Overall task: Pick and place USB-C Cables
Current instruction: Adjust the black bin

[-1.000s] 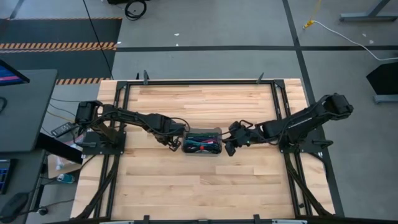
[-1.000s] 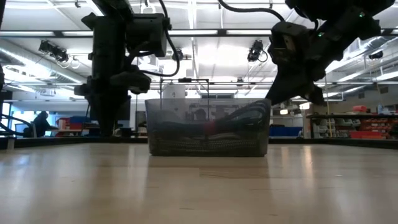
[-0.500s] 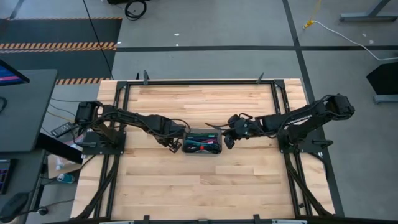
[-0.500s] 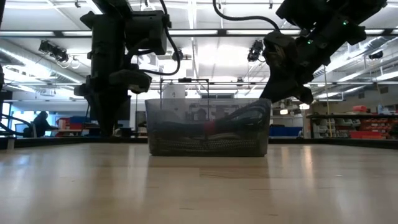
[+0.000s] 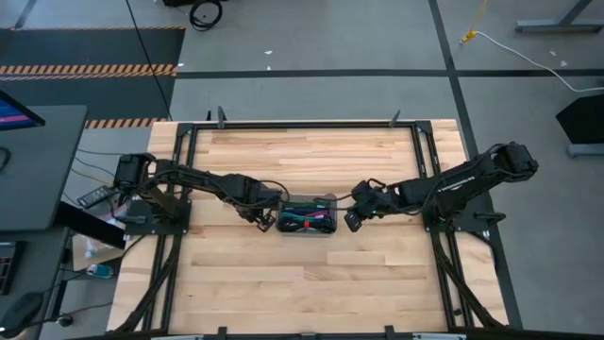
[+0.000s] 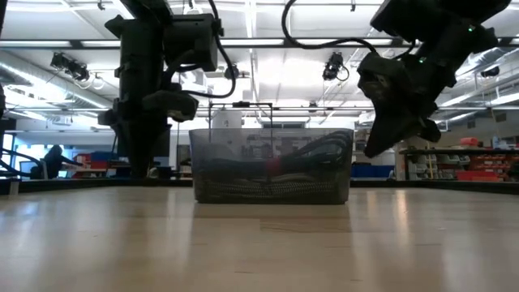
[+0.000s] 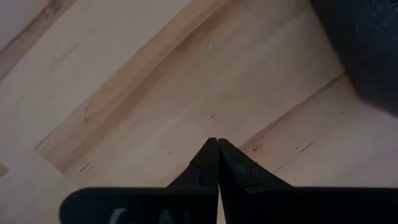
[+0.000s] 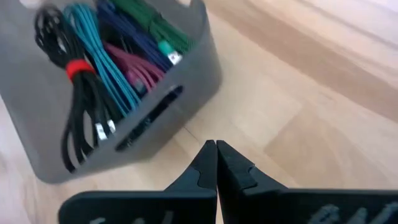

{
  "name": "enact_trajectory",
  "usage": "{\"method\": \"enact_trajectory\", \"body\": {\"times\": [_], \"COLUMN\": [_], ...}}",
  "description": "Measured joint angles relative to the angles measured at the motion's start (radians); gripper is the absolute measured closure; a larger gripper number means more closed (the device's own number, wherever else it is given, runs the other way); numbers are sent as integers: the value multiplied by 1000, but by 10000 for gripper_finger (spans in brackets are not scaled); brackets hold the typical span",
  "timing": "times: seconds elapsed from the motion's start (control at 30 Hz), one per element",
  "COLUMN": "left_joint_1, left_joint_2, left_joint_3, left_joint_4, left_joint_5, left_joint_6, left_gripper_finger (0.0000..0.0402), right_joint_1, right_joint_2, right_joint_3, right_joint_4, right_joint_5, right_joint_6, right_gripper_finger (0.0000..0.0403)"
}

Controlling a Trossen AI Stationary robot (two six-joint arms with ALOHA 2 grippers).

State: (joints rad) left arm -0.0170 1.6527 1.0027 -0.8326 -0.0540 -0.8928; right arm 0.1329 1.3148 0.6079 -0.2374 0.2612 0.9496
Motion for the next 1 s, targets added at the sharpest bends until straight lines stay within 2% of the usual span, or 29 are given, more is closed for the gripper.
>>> {"method": "enact_trajectory", "body": {"times": [0.33,0.6,1.0], "left_joint_1": [0,0,-1], "left_joint_2": [0,0,-1], "left_joint_3": [0,0,0], "left_joint_4": [33,41,64], "left_joint_5": [0,10,24], "left_joint_6": [-1,-1,-1], "left_gripper_finger": [400,400,400], "right_joint_1": [-16,-24,-51], "right_joint_2": [0,13,80], "right_joint_3": [0,0,0], "right_joint_4": [123,94,199], "right_joint_5": [76,62,61], "right_joint_6": [-1,-1,-30], "right_gripper_finger": [403,403,403]}}
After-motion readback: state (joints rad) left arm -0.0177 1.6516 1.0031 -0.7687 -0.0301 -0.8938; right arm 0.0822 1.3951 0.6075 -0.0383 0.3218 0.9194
